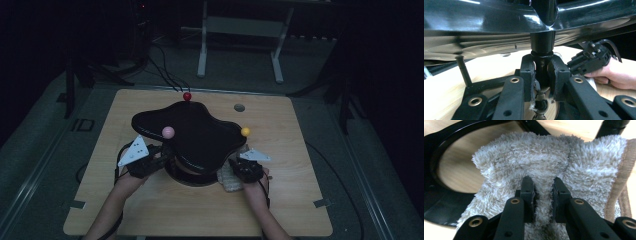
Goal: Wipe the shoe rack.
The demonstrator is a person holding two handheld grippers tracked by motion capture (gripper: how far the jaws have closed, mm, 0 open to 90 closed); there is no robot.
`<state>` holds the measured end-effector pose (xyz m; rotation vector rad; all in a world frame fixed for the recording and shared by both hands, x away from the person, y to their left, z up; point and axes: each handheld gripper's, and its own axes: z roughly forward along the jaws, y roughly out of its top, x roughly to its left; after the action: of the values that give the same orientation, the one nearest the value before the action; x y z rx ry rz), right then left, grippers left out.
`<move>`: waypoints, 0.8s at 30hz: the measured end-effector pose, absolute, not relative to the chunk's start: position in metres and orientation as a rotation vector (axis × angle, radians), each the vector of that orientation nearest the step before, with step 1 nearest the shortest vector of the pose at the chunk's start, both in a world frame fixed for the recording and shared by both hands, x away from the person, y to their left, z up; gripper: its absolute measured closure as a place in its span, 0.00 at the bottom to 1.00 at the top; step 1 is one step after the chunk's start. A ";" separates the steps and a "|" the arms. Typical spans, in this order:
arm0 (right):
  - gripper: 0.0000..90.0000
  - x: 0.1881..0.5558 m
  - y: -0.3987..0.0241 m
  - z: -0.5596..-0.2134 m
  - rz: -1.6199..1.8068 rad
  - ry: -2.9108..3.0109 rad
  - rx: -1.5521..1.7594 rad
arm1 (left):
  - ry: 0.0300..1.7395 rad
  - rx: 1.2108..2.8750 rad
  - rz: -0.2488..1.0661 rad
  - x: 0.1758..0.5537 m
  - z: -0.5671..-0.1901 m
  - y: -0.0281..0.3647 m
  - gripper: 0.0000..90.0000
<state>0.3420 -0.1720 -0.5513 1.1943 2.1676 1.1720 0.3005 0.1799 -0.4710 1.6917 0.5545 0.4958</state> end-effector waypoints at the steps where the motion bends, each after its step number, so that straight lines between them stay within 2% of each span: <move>1: 0.84 0.340 -0.171 -0.551 1.180 2.179 1.196 | 0.556 1.691 0.496 0.300 -0.471 0.180 0.83; 12: 0.83 0.304 -0.140 -0.551 1.207 2.301 1.018 | 0.561 1.686 0.503 0.300 -0.471 0.179 0.83; 24: 0.83 0.284 -0.092 -0.553 1.245 2.365 0.862 | 0.564 1.687 0.505 0.299 -0.471 0.178 0.83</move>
<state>0.2836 -0.0916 -0.5533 0.8623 2.3650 1.2452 0.2994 0.1785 -0.4711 1.6871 0.5640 0.5055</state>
